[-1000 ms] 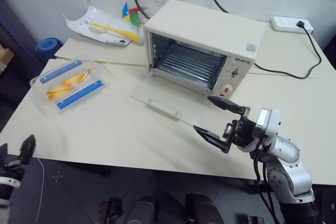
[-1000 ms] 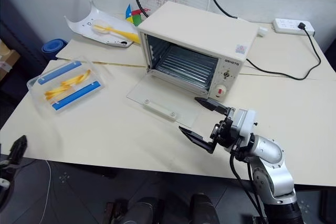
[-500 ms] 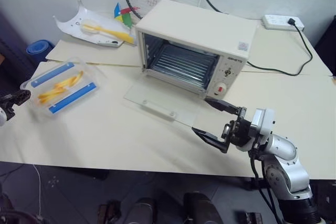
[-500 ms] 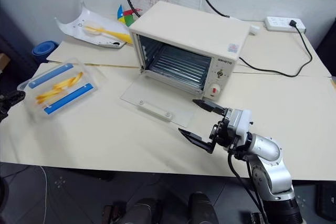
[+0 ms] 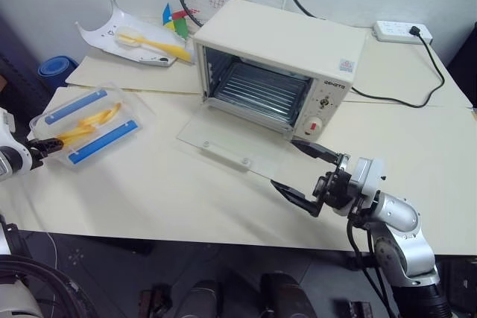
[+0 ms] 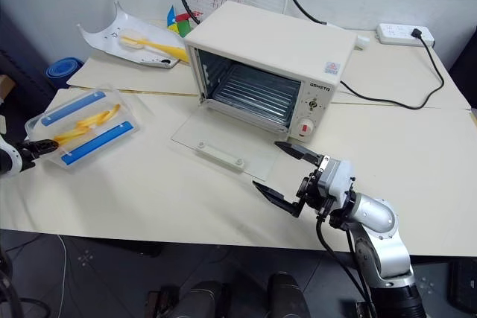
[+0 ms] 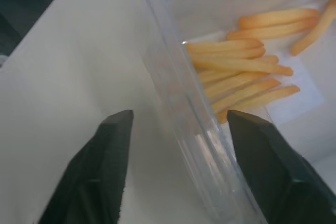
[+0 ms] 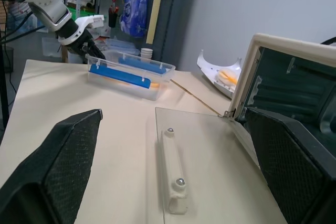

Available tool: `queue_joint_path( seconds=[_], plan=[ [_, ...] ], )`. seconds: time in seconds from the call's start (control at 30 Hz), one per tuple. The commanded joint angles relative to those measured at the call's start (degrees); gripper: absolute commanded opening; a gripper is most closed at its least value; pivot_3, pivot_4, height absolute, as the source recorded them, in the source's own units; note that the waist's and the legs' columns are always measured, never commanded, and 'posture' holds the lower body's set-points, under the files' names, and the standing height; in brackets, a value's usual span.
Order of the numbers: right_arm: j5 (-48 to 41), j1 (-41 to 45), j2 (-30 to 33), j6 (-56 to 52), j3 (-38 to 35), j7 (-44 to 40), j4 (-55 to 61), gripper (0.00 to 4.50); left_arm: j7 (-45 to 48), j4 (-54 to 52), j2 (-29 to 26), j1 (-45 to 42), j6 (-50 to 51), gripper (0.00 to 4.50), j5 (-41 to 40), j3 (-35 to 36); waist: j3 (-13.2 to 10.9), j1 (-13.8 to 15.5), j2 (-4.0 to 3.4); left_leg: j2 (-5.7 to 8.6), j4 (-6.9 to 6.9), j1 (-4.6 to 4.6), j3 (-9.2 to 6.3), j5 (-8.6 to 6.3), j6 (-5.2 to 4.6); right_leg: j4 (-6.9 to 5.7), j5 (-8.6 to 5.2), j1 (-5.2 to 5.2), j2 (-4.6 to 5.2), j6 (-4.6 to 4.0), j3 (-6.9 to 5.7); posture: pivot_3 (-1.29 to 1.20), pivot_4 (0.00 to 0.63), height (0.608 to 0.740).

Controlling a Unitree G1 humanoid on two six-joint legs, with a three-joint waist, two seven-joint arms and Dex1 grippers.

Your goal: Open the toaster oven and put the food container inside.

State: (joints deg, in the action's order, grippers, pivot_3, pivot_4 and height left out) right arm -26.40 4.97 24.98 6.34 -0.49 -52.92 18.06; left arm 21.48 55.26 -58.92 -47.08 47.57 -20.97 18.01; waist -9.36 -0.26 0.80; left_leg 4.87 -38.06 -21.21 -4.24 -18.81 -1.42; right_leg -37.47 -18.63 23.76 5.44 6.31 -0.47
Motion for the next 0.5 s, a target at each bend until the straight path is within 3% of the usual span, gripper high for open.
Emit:
queue_joint_path(
  seconds=[0.03, 0.2, 0.37, 0.5],
  plan=[
    [0.8, -0.3, 0.0, 1.5, -0.4, 1.0, 1.8, 4.5, 2.1, -3.5, -1.7, -1.1, 0.9, 1.62, 0.8, 0.5, 0.0, 0.0, 0.0, 0.0, 0.0, 0.0, 0.0, 0.0, 0.0, 0.0, 0.0, 0.0, 0.0, 0.0, 0.0, 0.0, 0.15, 0.74],
    [1.5, -0.4, 0.0, 1.6, -0.3, 1.7, 1.7, 4.5, 8.1, -12.5, -2.9, 0.0, 5.5, 0.18, 0.4, -1.2, 0.0, 0.1, 0.08, 0.01, -0.02, -0.02, -0.02, 0.0, 0.0, -0.02, 0.0, 0.0, 0.0, 0.0, 0.02, 0.0, 0.15, 0.74],
    [2.1, -0.7, 0.4, 1.5, -0.8, 2.4, 1.4, 4.5, 13.0, -26.1, -3.0, 1.4, 13.2, 0.18, -2.0, -2.1, 0.0, 0.0, 0.13, 0.0, -0.03, -0.05, -0.04, 0.0, -0.01, -0.02, 0.0, 0.0, 0.0, 0.0, 0.08, 0.0, 0.15, 0.74],
    [2.7, -1.5, 1.3, 1.7, -1.7, 2.8, 0.7, 4.5, 13.3, -38.7, 1.1, -1.4, 22.8, 0.18, -4.8, -5.9, 0.0, 0.3, 0.13, 0.02, -0.05, -0.04, -0.05, 0.0, -0.01, -0.02, 0.0, -0.03, 0.0, 0.0, 0.16, 0.0, 0.15, 0.74]
  ],
)
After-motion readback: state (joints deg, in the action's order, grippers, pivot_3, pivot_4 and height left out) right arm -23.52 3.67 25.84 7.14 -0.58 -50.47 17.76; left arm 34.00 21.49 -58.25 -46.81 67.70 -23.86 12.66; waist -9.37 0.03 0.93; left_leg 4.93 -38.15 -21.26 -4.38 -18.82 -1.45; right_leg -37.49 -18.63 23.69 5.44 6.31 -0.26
